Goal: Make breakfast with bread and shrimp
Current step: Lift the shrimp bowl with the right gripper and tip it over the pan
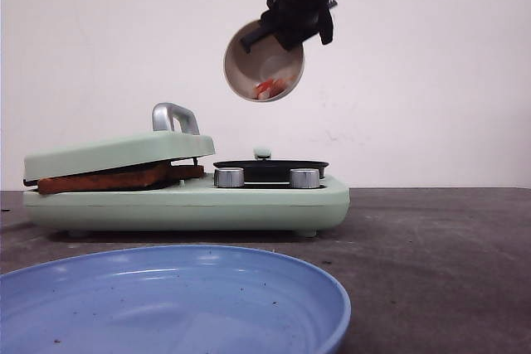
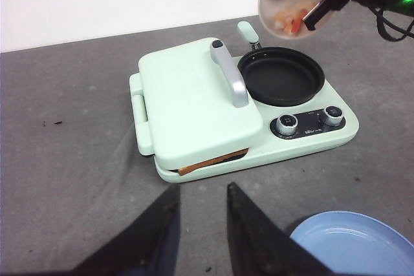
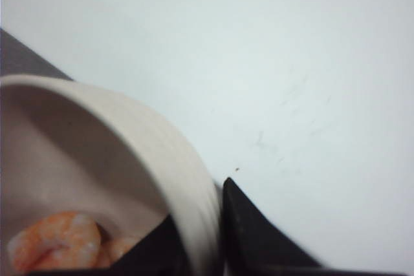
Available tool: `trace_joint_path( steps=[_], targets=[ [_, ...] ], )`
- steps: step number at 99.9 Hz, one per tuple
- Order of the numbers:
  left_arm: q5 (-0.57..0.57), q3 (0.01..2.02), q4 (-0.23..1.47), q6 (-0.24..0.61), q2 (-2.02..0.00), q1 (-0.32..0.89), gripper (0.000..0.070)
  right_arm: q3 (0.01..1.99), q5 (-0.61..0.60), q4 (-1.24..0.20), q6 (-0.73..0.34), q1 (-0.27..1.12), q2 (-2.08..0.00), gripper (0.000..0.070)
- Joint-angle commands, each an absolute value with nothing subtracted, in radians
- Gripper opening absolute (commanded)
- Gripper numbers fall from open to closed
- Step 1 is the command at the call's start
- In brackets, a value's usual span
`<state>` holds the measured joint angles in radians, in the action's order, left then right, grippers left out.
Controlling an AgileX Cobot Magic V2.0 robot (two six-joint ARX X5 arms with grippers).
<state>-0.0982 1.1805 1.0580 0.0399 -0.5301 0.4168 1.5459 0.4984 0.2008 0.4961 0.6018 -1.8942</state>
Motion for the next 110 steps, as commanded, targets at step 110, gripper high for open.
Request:
trace_joint_path(
  steps=[110],
  targets=[
    [-0.093,1.198,1.056,0.041,-0.534,0.421,0.0052,1.573,0.506,0.470,1.002,0.620,-1.921,0.0000]
  ],
)
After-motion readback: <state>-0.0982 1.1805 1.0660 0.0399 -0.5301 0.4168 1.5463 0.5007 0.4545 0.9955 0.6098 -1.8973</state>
